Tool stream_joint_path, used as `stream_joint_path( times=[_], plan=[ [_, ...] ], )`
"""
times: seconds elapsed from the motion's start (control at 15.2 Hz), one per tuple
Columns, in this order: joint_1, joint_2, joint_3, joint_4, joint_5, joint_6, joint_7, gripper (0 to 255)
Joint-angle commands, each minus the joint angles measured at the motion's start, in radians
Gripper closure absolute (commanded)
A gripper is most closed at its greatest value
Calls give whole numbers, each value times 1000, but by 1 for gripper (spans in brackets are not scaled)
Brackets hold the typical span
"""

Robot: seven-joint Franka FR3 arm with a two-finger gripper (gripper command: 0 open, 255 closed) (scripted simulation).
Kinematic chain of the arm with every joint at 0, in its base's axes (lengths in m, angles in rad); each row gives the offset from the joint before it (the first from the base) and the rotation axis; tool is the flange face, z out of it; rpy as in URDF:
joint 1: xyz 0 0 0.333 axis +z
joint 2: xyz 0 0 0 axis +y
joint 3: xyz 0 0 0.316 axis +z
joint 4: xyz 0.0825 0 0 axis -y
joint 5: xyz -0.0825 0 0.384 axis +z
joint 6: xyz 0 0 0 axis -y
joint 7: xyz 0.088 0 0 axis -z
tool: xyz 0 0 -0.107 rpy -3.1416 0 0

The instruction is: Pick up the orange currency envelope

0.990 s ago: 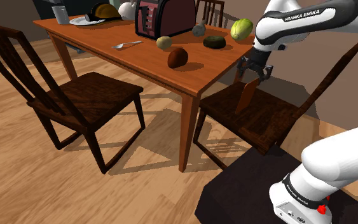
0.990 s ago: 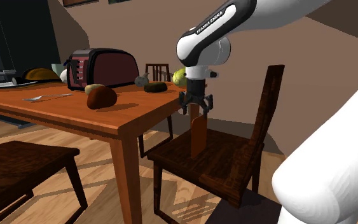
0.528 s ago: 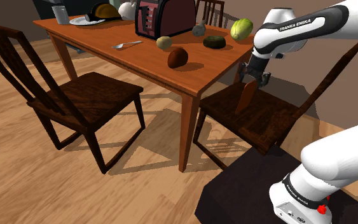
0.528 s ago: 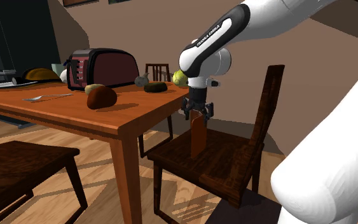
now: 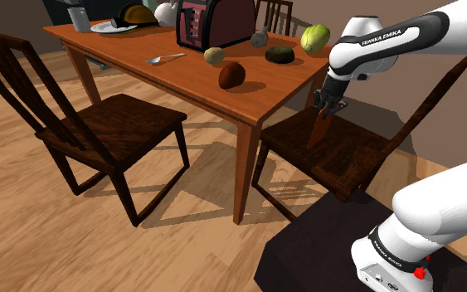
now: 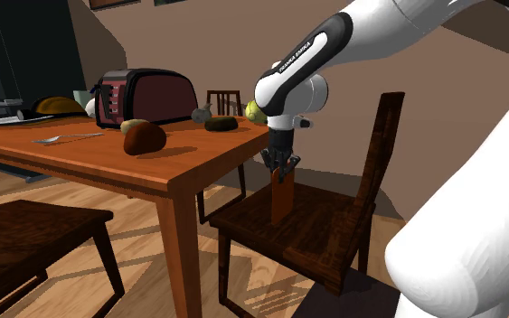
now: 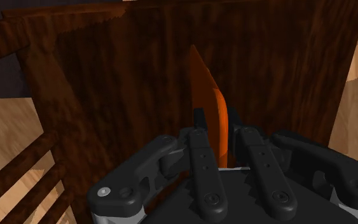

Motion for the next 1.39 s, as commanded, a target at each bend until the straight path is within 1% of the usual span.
stream_joint_path(
  times=[0.0, 0.26, 1.25, 1.32],
  plan=[
    [0, 1, 0, 0, 0, 0, 0, 255],
    [0, 0, -1, 0, 0, 0, -1, 255],
    [-1, -57, 0, 153, -1, -211, 0, 255],
    [-1, -58, 0, 155, -1, -213, 0, 255]
  ],
)
